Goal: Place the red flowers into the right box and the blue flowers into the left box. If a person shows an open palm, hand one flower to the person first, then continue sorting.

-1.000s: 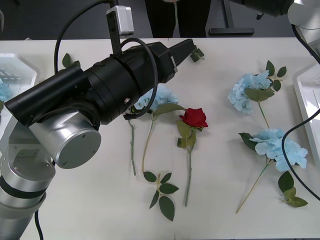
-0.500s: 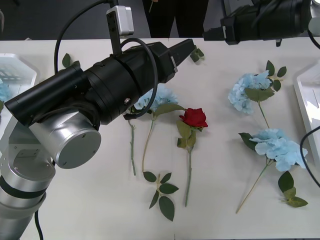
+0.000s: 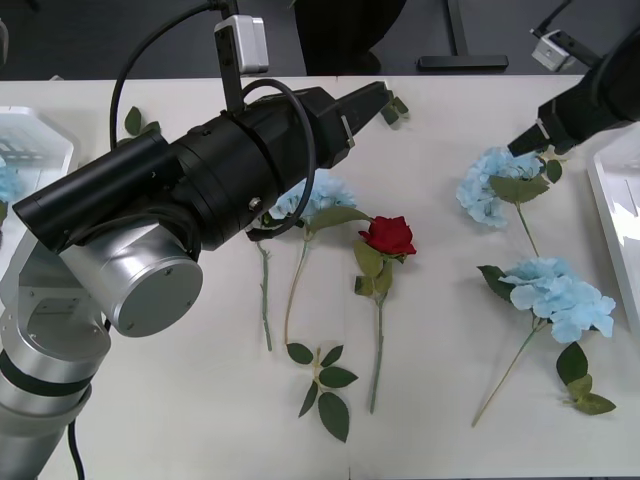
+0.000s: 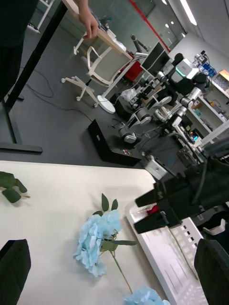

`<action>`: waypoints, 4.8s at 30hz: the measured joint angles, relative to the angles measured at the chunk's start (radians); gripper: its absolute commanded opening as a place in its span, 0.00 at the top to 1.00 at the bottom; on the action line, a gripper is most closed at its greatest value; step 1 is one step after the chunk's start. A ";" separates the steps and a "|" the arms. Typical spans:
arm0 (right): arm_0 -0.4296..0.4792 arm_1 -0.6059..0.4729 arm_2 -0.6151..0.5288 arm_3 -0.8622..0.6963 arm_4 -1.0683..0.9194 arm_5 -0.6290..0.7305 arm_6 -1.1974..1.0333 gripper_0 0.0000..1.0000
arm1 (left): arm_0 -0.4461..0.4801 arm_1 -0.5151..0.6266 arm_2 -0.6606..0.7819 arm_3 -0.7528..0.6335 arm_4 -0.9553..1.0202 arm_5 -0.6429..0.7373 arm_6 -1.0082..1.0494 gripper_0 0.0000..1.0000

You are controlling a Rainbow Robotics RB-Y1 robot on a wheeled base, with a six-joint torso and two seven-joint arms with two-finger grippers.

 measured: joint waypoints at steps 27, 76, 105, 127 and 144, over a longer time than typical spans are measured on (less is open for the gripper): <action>0.179 0.055 0.135 -0.044 0.387 -0.137 -0.002 0.00 | -0.008 0.161 0.184 0.154 0.180 0.643 -0.105 0.00; 0.143 0.208 -0.136 0.168 0.355 0.044 -0.041 1.00 | -0.250 0.017 -0.133 0.810 -0.181 0.375 -0.249 0.83; 0.132 0.287 -0.205 -0.041 -0.612 -0.126 0.278 1.00 | -0.259 0.067 -0.134 0.697 -0.047 0.465 -0.249 1.00; 0.132 0.288 -0.204 -0.042 -0.588 -0.144 0.275 1.00 | -0.260 0.222 0.155 0.203 0.353 0.752 -0.295 1.00; 0.131 0.288 -0.198 0.160 -0.166 -0.214 -0.055 1.00 | -0.259 -0.089 0.257 0.147 0.200 0.494 -0.268 1.00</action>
